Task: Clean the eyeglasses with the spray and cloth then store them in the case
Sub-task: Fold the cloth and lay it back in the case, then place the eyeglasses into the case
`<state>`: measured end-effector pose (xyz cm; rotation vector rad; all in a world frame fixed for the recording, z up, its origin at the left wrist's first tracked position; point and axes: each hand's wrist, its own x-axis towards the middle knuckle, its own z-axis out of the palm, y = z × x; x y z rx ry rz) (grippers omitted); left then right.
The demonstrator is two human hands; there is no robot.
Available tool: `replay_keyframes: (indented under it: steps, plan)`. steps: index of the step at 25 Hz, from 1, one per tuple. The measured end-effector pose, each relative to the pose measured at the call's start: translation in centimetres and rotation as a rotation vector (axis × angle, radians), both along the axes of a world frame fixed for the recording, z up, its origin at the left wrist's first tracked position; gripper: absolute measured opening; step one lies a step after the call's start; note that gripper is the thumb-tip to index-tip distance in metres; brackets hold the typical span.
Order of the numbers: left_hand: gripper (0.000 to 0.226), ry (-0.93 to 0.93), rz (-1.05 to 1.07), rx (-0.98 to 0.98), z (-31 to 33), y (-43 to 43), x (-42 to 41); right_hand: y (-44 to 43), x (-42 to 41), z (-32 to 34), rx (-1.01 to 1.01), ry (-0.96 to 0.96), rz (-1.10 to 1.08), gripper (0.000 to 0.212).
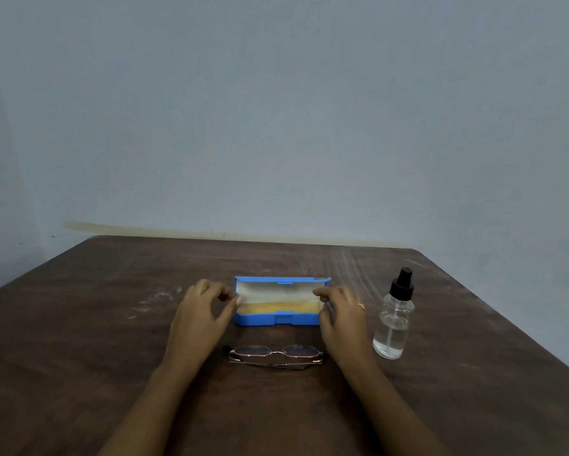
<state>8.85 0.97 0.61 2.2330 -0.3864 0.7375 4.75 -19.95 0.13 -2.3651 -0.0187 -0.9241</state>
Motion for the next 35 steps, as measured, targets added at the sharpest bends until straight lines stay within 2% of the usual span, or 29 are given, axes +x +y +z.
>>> replay_keyframes:
  steps: [2, 6, 12, 17, 21, 26, 30, 35]
  plan:
    - [0.012, 0.028, -0.020, -0.043, -0.2, 0.4, -0.7, -0.1, -0.9, 0.1, 0.105, 0.002, 0.021, 0.028]
    - [0.010, 0.100, -0.073, -0.158, 0.3, 0.9, -2.7, -0.3, -2.7, -0.1, 0.235, -0.001, 0.011, 0.022]
    - [0.017, 0.176, -0.095, -0.171, 0.2, 1.3, -5.1, -0.4, -4.6, -0.1, 0.425, 0.196, 0.074, 0.021]
    - [0.010, 0.307, -0.120, -0.203, 0.0, 1.8, -6.1, -0.5, -6.1, 0.1, 0.446, 0.292, 0.118, 0.016]
    - [0.012, 0.373, -0.141, -0.199, -0.2, 2.3, -6.8, -0.6, -7.3, 0.2, 0.545, 0.355, 0.185, 0.004]
    - [0.014, 0.365, -0.162, -0.083, -0.2, 2.0, -7.4, -0.4, -8.1, 0.6, 0.407, 0.386, 0.136, 0.012]
    - [0.022, 0.330, -0.150, -0.015, -0.2, 1.9, -7.5, -0.1, -8.1, 0.7, 0.395, 0.377, 0.121, 0.021]
    - [0.014, 0.291, -0.109, 0.003, -0.4, 1.9, -7.2, 0.0, -7.9, 0.4, 0.421, 0.367, 0.131, 0.019]
